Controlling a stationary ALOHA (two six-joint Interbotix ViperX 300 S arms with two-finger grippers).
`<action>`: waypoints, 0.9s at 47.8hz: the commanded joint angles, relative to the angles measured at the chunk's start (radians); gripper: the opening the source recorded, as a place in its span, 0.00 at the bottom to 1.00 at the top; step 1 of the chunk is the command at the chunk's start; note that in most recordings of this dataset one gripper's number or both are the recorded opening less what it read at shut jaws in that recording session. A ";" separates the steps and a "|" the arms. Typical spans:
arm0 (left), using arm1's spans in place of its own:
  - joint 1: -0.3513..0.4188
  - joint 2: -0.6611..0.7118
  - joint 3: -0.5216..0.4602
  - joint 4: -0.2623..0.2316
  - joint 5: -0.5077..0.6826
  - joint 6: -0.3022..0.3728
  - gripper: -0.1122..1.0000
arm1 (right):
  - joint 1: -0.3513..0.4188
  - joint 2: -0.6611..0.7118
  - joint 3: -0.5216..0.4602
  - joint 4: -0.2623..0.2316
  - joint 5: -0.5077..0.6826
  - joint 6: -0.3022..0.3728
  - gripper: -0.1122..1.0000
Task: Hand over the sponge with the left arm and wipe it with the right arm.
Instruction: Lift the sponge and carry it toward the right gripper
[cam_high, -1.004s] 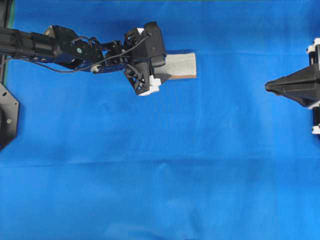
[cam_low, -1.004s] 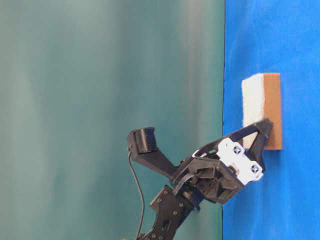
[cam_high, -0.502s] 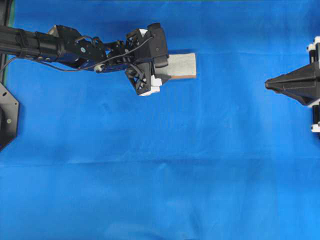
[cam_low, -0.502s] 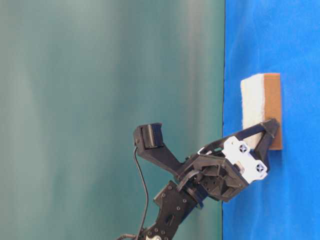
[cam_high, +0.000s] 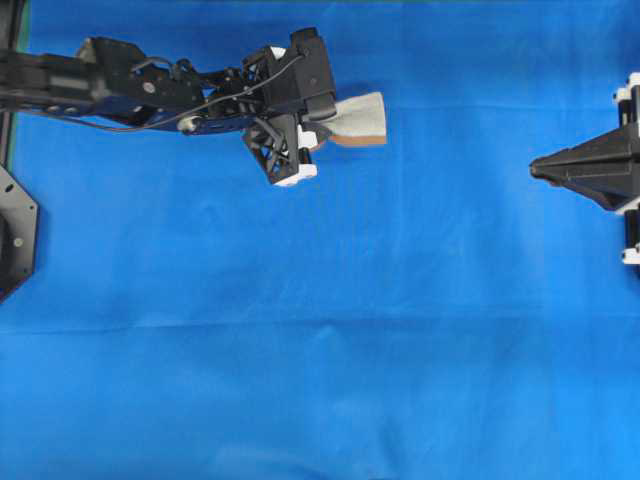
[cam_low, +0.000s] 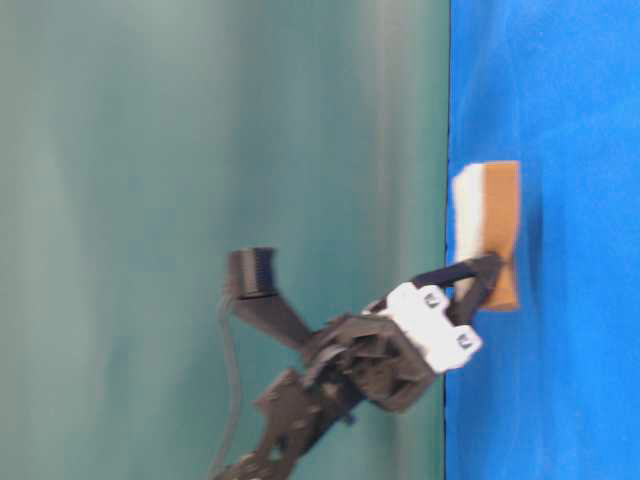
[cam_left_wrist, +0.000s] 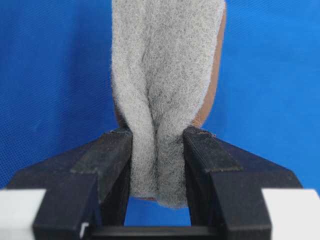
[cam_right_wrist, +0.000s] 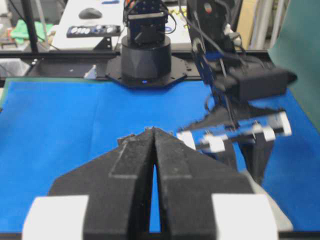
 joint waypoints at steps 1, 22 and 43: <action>-0.034 -0.086 0.011 0.000 0.026 -0.003 0.32 | -0.006 0.011 -0.018 0.003 -0.006 0.002 0.12; -0.256 -0.299 0.063 -0.003 0.083 -0.044 0.32 | -0.043 0.054 -0.020 0.003 -0.008 0.002 0.12; -0.362 -0.298 0.057 -0.005 0.078 -0.152 0.32 | -0.043 0.075 -0.028 0.003 -0.005 0.014 0.12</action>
